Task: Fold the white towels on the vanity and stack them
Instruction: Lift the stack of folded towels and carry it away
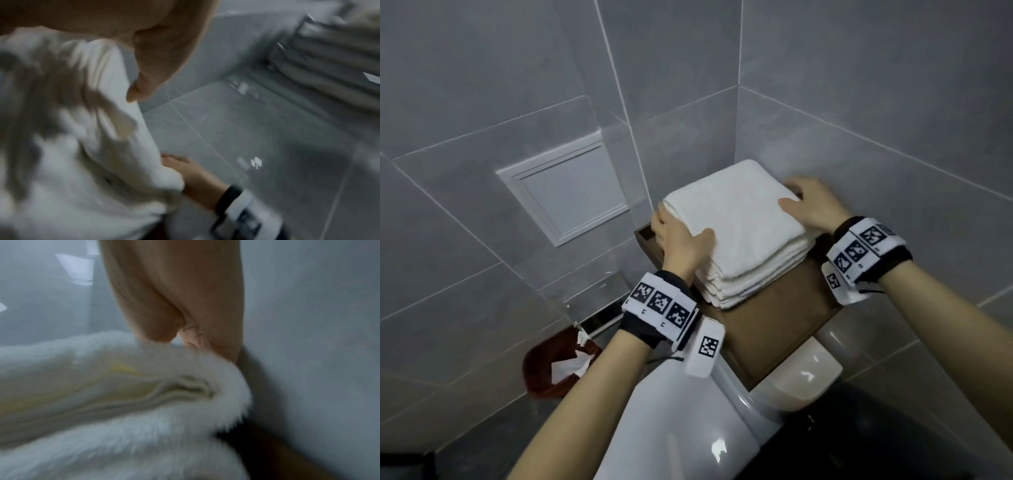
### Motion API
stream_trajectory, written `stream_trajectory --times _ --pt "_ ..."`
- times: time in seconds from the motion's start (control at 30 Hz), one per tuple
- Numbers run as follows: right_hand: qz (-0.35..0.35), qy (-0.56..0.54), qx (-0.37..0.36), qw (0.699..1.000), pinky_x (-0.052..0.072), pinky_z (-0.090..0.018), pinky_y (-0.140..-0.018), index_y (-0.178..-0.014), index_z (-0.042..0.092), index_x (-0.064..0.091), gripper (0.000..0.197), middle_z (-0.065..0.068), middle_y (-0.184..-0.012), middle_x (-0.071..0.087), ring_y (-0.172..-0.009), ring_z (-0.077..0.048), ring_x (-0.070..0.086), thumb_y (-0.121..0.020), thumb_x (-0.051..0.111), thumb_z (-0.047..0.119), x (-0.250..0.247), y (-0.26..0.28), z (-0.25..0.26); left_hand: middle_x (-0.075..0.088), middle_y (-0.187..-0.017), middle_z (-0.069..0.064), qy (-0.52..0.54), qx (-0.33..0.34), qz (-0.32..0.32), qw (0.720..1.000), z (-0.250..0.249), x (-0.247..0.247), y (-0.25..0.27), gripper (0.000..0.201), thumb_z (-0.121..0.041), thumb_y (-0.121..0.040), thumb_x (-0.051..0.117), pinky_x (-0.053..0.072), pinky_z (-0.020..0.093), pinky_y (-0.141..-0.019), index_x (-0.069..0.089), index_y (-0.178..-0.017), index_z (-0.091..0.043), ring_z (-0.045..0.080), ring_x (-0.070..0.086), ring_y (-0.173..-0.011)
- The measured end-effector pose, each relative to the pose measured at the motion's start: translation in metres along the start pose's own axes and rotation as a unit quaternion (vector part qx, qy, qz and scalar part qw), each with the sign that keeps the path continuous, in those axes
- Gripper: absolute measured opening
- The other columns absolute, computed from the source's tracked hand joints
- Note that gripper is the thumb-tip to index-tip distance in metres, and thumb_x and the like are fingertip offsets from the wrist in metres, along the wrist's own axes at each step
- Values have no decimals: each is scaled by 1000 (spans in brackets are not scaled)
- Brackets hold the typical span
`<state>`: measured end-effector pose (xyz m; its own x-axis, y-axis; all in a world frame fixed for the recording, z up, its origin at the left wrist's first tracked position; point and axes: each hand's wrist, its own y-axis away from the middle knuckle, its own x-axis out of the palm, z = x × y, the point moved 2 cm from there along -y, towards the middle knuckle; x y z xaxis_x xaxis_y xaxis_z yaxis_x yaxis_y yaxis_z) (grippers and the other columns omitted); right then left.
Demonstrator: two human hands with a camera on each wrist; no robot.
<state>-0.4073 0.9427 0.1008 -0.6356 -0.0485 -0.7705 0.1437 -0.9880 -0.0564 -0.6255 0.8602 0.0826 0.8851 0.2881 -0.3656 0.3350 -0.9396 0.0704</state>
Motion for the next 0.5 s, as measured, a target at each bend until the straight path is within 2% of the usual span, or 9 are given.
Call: stream_trajectory --times 0.03,0.07,0.1,0.17,0.2,0.27,0.33,0.43,0.5 --pt "-18 42 -51 998 36 -32 -100 -126 -1 55 37 -19 -129 57 -120 -32 52 -91 55 12 -1 1 8 6 -157 11 -99 81 -2 992 -9 -2 -2 86 -26 -83 64 8 42 -120 10 -149 -14 28 6 -145" --pt "-18 69 -98 993 29 -30 -106 -132 0 51 41 -20 -139 48 -129 -33 44 -93 52 12 1 0 17 6 -158 10 -205 153 18 966 -16 -2 -5 84 -38 -85 61 2 45 -120 11 -149 -16 29 -1 -146" --pt "-2 94 -139 986 21 -31 -112 -139 3 43 45 -19 -149 36 -139 -32 32 -96 48 15 5 -1 25 3 -159 10 -305 198 52 930 -20 1 -8 83 -52 -86 55 -3 49 -119 12 -150 -19 30 -9 -146" --pt "64 173 -178 967 8 -41 -120 -150 16 22 53 -12 -160 10 -148 -29 6 -101 36 29 23 -6 30 -11 -159 7 -433 197 131 870 -12 7 -14 93 -74 -79 42 -10 54 -116 6 -151 -26 31 -24 -143" --pt "103 212 -169 957 5 -47 -119 -152 24 12 55 -6 -161 0 -148 -27 -3 -101 30 37 34 -7 28 -17 -158 5 -460 175 161 856 -5 7 -17 99 -80 -75 39 -11 55 -116 0 -151 -29 30 -28 -142" --pt "136 246 -141 949 2 -52 -118 -150 34 1 56 5 -161 -9 -148 -20 -11 -100 23 47 53 -8 21 -25 -156 0 -465 141 194 852 10 5 -23 108 -86 -68 37 -11 56 -116 -10 -149 -33 26 -30 -141" --pt "120 251 -147 949 1 -52 -117 -149 37 -3 56 9 -160 -10 -148 -17 -12 -99 19 50 65 -10 14 -29 -155 -4 -445 121 210 862 22 2 -29 114 -90 -62 38 -10 57 -115 -15 -147 -36 23 -32 -141" --pt "114 240 -152 952 -1 -51 -117 -149 38 -2 56 9 -160 -9 -148 -16 -12 -99 19 51 69 -12 10 -30 -154 -9 -412 119 211 879 31 4 -29 115 -91 -60 40 -9 58 -115 -16 -145 -39 19 -32 -140" --pt "121 204 -140 961 -2 -49 -118 -149 37 4 55 9 -161 -5 -148 -15 -10 -99 24 49 64 -12 10 -28 -154 -10 -386 126 210 889 29 6 -28 110 -87 -65 43 -8 58 -115 -12 -147 -39 17 -31 -141"
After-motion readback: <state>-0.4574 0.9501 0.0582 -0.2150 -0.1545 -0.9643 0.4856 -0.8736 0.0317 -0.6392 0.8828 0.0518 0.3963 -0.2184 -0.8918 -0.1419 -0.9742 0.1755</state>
